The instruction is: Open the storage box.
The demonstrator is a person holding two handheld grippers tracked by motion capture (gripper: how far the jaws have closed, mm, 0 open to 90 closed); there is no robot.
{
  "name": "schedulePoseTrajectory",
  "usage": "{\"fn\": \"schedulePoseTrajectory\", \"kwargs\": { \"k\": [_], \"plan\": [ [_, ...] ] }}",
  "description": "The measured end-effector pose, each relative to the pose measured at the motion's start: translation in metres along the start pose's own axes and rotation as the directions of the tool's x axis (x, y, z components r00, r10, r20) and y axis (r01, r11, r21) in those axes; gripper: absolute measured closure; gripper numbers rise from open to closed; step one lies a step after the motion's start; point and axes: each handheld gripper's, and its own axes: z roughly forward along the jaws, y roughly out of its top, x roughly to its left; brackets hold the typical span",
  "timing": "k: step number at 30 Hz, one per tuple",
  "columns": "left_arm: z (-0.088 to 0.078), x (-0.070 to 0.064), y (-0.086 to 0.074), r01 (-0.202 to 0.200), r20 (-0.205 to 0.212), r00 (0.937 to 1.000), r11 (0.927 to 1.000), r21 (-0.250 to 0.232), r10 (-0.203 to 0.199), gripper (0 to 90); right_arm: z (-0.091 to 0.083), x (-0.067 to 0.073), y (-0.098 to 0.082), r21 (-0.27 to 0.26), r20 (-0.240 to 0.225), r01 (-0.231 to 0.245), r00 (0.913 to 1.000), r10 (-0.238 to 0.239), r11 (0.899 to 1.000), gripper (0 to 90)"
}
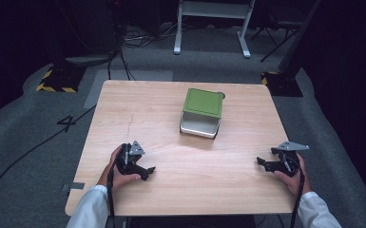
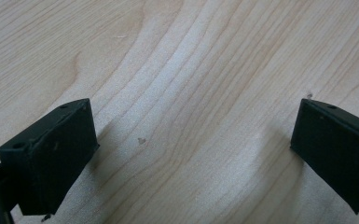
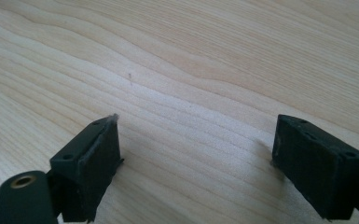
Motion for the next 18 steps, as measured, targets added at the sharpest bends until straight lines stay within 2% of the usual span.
{"fn": "schedulePoseTrajectory", "kwargs": {
  "k": [11,13,15,16,17,18],
  "plan": [
    [-0.0014,0.0008,0.0006,-0.015,0.005,0.9999,0.9999,0.007,0.015,0.9,0.0002,0.0000,0.0002,0.001,0.000,0.000,1.0000,0.000,1.000,15.2],
    [-0.0020,0.0014,0.0009,-0.013,0.001,0.9999,0.9999,0.001,0.013,7.2,0.0002,-0.0001,0.0002,0.001,0.001,0.001,1.0000,-0.001,1.000,15.1],
    [-0.0066,0.0041,0.0019,-0.011,-0.007,0.9999,0.9997,-0.023,0.011,21.0,0.0002,0.0000,0.0002,0.001,0.000,0.000,1.0000,0.000,1.000,15.2],
    [-0.0075,0.0041,0.0021,-0.020,-0.009,0.9998,0.9995,-0.024,0.020,19.7,0.0002,-0.0001,0.0003,0.001,0.001,0.001,1.0000,-0.001,1.000,15.2],
    [-0.0081,0.0039,0.0029,-0.026,-0.003,0.9996,0.9995,-0.020,0.026,13.7,0.0002,-0.0001,0.0002,0.001,0.001,0.001,1.0000,-0.001,1.000,15.2],
    [-0.0092,0.0047,0.0044,-0.031,0.013,0.9994,0.9994,-0.017,0.031,15.6,0.0003,-0.0001,0.0002,0.001,0.001,0.001,1.0000,-0.001,1.000,15.2]
  ]
}}
